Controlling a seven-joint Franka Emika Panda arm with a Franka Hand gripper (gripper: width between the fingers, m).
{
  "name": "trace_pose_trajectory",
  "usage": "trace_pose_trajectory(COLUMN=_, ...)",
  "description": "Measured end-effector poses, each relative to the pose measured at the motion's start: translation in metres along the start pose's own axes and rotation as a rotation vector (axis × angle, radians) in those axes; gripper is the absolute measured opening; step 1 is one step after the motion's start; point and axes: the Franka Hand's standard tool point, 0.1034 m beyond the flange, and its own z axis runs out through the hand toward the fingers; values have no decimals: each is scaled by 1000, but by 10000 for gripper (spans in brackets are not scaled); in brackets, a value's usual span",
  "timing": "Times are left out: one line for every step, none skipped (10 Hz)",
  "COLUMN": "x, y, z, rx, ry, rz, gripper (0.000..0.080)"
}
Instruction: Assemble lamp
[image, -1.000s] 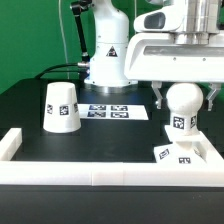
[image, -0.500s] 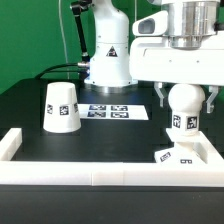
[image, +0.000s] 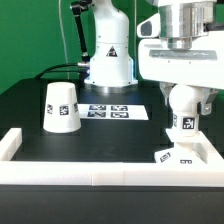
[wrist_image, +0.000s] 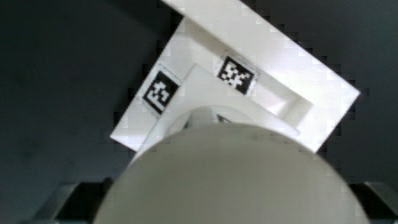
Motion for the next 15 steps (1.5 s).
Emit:
trace_pose_trajectory(x=-1, y=0, z=0, rx=-1, ry=-13, rz=99, gripper=577)
trace_pose_trajectory(x=-3, y=0, z=0, rx=-2, ry=-21, rz=160, gripper=577)
trace_pose_trajectory(x=-3, y=0, z=0, rx=0, ry=-25, rz=188, gripper=577)
trace_pose_trajectory(x=-3, y=0, z=0, rx=3, ry=-37, rz=259, gripper=577)
trace_pose_trajectory(x=-3, y=-1, z=0, rx=9, ry=-47, rz=310, gripper=577)
trace_pose_trajectory(x=-3, y=-1, z=0, rx=10, ry=-49, rz=328, gripper=577)
trace_pose_trajectory(x=-5, y=-2, z=0, rx=12, ry=-53, rz=373, gripper=577)
trace_pose_trajectory(x=-5, y=-2, z=0, rx=12, ry=-55, rz=391, gripper=577)
trace_pose_trajectory(x=-6, y=-2, z=0, rx=13, ry=-56, rz=375, gripper=677)
trace_pose_trajectory(x=-6, y=-2, z=0, rx=13, ry=-56, rz=372, gripper=677)
trace_pose_trajectory(x=-6, y=-2, z=0, rx=13, ry=-56, rz=366, gripper=696)
trace_pose_trajectory(x=-6, y=-2, z=0, rx=14, ry=-53, rz=297, gripper=696)
trace_pose_trajectory(x=-8, y=-2, z=-1, rx=15, ry=-53, rz=232, gripper=698)
trace_pose_trajectory(x=-8, y=-2, z=-1, rx=14, ry=-53, rz=188, gripper=698)
trace_pose_trajectory(x=-8, y=-2, z=-1, rx=16, ry=-51, rz=55, gripper=698)
